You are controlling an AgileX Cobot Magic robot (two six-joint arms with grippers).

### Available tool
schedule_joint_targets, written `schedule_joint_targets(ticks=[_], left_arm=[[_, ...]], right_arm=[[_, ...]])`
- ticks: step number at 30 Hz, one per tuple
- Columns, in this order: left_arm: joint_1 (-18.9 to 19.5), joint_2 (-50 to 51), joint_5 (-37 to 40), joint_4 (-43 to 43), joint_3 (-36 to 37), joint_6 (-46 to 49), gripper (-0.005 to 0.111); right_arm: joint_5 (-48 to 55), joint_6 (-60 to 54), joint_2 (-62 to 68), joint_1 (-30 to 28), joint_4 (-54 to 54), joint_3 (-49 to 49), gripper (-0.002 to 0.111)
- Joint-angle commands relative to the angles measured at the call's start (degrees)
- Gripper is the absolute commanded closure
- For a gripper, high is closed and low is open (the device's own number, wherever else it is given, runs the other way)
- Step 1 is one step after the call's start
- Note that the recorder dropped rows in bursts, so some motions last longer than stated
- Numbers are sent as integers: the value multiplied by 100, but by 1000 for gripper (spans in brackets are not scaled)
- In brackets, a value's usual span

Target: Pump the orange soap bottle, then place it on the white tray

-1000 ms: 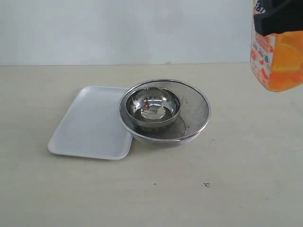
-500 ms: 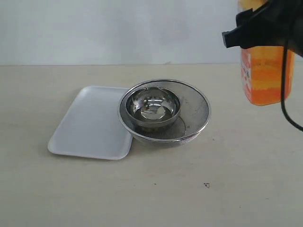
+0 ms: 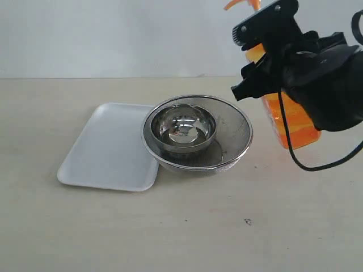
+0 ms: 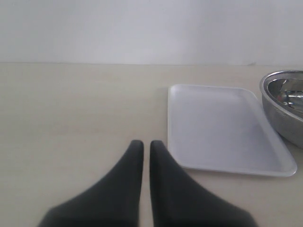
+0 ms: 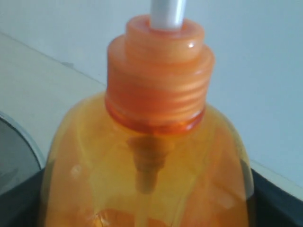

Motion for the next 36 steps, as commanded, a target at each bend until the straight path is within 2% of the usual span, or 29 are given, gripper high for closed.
schedule_joint_targets(ticks=[1,8,25,27,32,34,36], left_arm=[[19,-18,-2,-12,22,26,102],[19,-18,-2,-12,22,26,102],[19,-18,-164,-12,22,26,102],[19,-18,-615,-12,22,26,102],[19,-18,-3290,-614,22,-732,102],[19,-18,-3720,-506,-23,-797,102],[19,-18,-3516,-194,-355,-823,102]], right_arm=[[-58,161,135,-1,-497,-87,108],[-58,345,539,-1,-497,-87,108],[-99,357,540,-1,-476,-87,108],[-99,357,540,-1,-463,-87,108],[-99,357,540,-1,-463,-87,108],[-99,357,540,-1,-463,-87,108],[-99,357,540,-1,-450,-87,108]])
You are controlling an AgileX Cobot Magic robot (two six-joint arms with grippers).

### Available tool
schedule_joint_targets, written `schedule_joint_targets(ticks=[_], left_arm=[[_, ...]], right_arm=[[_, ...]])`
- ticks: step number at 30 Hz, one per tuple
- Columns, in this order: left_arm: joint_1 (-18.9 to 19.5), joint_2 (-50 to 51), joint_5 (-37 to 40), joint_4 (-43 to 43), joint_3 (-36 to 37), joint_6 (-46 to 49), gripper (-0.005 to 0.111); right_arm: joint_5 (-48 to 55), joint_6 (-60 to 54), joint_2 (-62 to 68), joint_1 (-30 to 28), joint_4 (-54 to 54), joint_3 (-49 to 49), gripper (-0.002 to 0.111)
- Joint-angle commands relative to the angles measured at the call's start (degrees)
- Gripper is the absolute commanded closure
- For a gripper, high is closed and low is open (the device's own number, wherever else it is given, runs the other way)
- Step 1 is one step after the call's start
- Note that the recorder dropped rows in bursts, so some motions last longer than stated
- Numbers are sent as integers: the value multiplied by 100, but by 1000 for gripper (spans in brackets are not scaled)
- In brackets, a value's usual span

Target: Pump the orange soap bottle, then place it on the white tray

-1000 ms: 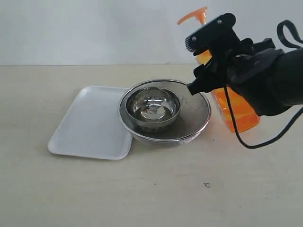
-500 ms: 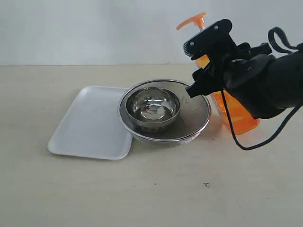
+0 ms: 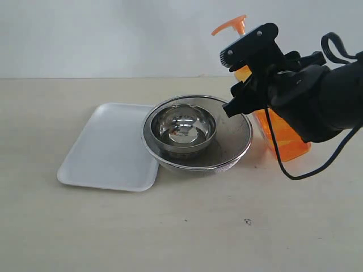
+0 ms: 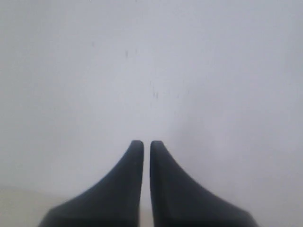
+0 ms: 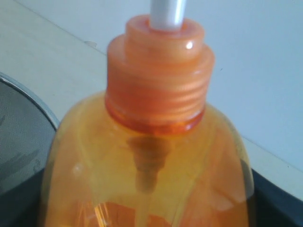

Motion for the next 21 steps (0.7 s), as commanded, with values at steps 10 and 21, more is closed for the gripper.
schedule_joint_targets(ticks=[10,21], left_arm=[[19,1674,1447,1022,-2245,-426,102],[19,3727,891,1060,-2977,-426,102]], right_arm=[[-195,-34,-7,-1,-99,-59,108],[-195,-34,-7,-1,-87,-59,108]])
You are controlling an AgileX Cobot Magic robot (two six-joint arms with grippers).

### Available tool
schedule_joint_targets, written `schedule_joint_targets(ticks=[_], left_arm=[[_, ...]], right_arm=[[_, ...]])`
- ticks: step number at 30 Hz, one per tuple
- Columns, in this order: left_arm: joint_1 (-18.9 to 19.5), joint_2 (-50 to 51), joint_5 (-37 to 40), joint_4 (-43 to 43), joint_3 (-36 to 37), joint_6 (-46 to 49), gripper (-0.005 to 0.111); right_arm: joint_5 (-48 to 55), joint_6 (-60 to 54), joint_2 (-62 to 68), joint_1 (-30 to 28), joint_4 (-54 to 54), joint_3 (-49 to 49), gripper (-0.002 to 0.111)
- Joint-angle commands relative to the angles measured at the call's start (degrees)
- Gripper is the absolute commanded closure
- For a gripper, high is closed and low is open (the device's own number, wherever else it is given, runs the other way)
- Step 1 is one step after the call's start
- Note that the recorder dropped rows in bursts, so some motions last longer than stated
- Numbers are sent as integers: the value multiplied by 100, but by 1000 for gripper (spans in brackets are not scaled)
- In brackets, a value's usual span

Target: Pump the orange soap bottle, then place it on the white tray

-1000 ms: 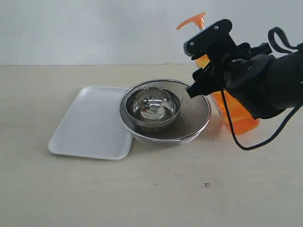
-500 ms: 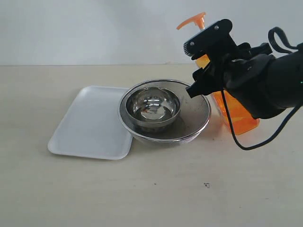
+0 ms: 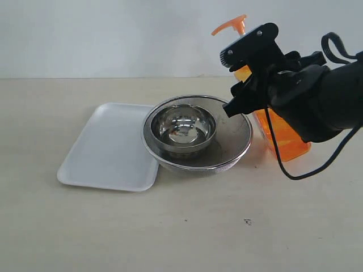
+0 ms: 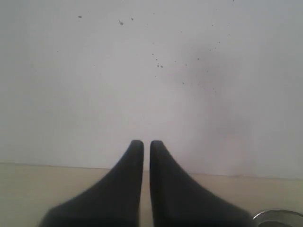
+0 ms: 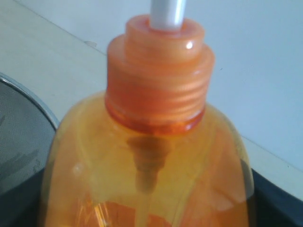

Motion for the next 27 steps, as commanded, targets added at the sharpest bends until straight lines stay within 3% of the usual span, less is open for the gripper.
schedule_joint_targets(ticks=[1,27], left_arm=[[19,421,-742,59,-52,-51,102],[19,603,-1413,46,-52,-222,102]], right_arm=[[-195,-34,-7,-1,-87,-59,108],[-429,53,-40,-1,-48,-59,108]])
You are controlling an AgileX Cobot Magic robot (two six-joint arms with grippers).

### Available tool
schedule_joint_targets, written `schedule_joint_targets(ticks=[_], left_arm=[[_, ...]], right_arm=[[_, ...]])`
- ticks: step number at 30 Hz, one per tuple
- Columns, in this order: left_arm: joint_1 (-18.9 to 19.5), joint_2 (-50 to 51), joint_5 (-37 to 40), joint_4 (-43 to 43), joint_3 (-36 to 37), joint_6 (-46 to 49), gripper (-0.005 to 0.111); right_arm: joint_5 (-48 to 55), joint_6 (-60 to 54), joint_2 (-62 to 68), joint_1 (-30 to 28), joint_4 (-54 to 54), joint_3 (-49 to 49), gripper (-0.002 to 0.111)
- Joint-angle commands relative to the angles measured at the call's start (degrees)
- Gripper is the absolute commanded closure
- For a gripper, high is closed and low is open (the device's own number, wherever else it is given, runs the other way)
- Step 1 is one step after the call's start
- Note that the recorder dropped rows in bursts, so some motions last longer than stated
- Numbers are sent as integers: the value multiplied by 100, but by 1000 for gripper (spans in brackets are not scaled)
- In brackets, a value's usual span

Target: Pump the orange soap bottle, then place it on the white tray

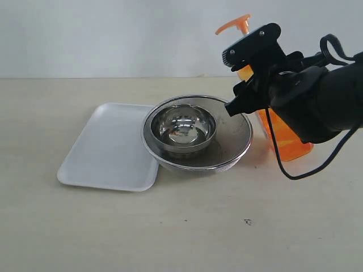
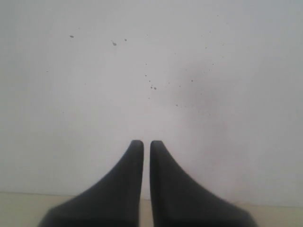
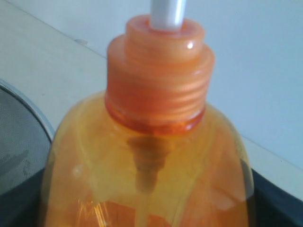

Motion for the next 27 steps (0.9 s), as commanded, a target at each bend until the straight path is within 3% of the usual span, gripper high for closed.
schedule_joint_targets(ticks=[1,5,9,13,17,19,22,27], left_arm=[[19,14,-300,23,-41,-74,102],[19,14,-300,100,-41,-74,102],[19,14,-300,1093,-41,-91,102],[19,229,-374,1362,-41,-348,102],[19,998,-1271,1812,-52,-745,102],[19,1419,-1788,2256,-152,-1148,102],[19,2069,-1910,3379,-598,-2038,102],[0,3124,-2095,5294,-1817,-3666,102]], right_arm=[[-256,17,-82,-1,-118,-59,108],[-273,15,-82,-1,-118,-59,108],[-288,15,-82,-1,-118,-59,108],[-369,29,-82,-1,-118,-59,108],[-495,29,-82,-1,-118,-59,108],[-495,29,-82,-1,-118,-59,108],[-461,29,-82,-1,-118,-59,108],[-415,29,-82,-1,-118,-59,108]])
